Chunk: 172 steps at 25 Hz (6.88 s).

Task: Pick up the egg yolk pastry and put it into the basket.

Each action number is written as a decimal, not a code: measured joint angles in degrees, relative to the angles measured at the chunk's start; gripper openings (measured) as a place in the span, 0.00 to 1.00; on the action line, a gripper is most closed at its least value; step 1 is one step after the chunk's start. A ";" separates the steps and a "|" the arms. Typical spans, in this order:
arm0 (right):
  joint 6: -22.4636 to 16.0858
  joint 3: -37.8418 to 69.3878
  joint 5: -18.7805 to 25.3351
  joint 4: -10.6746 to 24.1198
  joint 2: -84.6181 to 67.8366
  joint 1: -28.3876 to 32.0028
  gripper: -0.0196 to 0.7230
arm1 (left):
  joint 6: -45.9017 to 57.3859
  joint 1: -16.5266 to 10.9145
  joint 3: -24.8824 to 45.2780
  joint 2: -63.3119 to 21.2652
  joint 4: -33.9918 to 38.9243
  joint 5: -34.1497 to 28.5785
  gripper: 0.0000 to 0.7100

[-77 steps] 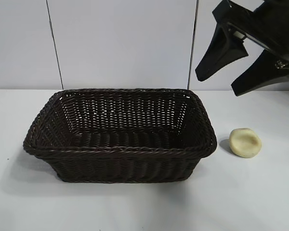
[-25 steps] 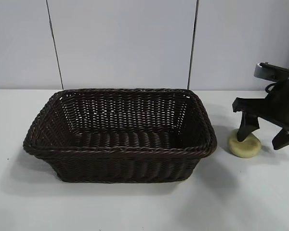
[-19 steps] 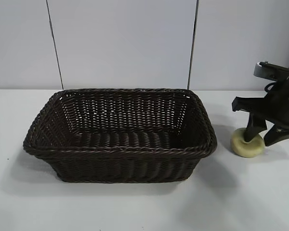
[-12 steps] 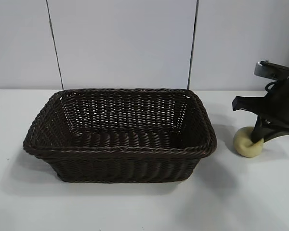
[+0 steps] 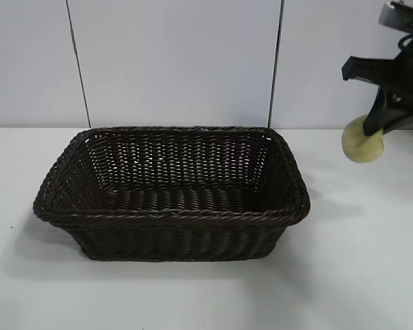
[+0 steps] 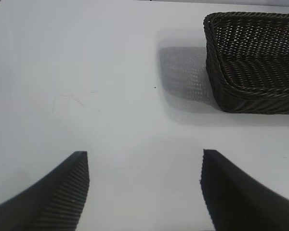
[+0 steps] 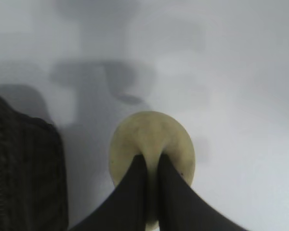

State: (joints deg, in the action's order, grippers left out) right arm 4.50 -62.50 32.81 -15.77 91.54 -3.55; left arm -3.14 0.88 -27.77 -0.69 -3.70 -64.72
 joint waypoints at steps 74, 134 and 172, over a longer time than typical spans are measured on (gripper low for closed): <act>-9.09 -22.46 18.20 6.07 12.09 -31.35 0.64 | 0.06 0.00 0.00 0.00 0.00 0.00 0.69; -9.31 -13.66 36.82 12.15 -2.98 0.65 0.64 | 0.10 0.00 0.00 0.00 0.00 0.00 0.69; -5.90 35.69 28.25 12.34 -86.02 0.65 0.64 | 0.10 0.00 0.00 0.00 0.00 0.00 0.69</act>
State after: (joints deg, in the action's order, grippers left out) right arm -1.40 -26.81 61.06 -3.43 5.52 -2.90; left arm -3.04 0.88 -27.77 -0.69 -3.70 -64.72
